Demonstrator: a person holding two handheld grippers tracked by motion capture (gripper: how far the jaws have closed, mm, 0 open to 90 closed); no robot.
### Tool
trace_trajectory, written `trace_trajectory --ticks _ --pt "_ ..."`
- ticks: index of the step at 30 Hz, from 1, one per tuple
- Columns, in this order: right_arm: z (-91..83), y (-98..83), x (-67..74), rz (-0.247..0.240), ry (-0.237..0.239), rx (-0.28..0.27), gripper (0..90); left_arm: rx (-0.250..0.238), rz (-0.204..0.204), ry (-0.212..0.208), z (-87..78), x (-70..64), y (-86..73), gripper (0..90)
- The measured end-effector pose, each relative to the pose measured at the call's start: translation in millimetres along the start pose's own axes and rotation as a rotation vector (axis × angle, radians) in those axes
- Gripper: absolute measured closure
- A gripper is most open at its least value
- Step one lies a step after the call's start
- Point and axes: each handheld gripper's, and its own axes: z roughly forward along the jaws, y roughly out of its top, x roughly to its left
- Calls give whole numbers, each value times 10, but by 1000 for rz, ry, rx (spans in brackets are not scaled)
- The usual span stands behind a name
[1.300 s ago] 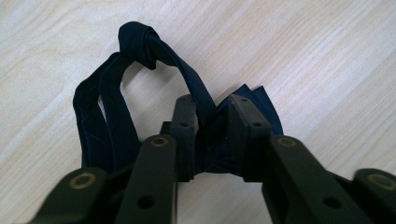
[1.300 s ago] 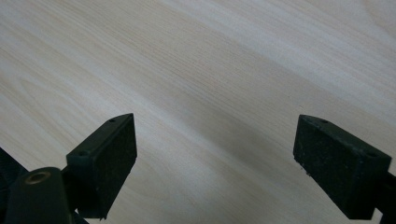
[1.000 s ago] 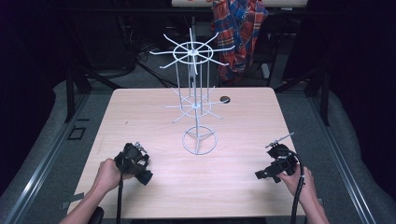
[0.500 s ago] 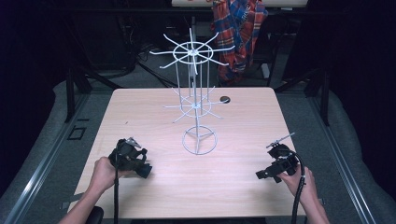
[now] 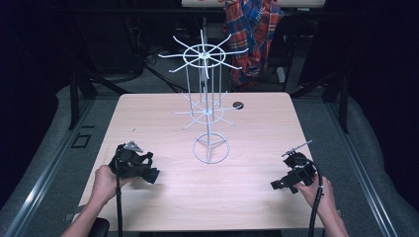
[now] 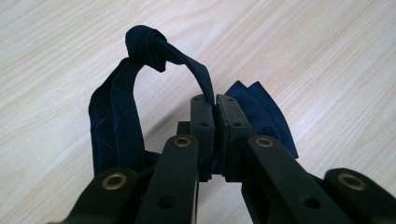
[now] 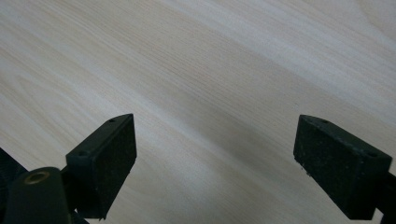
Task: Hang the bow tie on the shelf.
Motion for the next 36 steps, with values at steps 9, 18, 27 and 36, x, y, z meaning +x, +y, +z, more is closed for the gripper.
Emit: trace_trajectory --ticks 9,18,27,36 --pt "-19 6 -18 -24 -5 19 106 -53 -22 -10 -84 21 1 863" --pt "-25 6 -9 -34 -5 17 36 -96 -34 -30 -150 23 19 863" --pt "-31 9 -4 -55 0 24 0 -121 -39 -33 -199 30 43 863" --pt "-29 8 2 -62 -1 32 0 -168 -53 -48 -254 36 82 863"
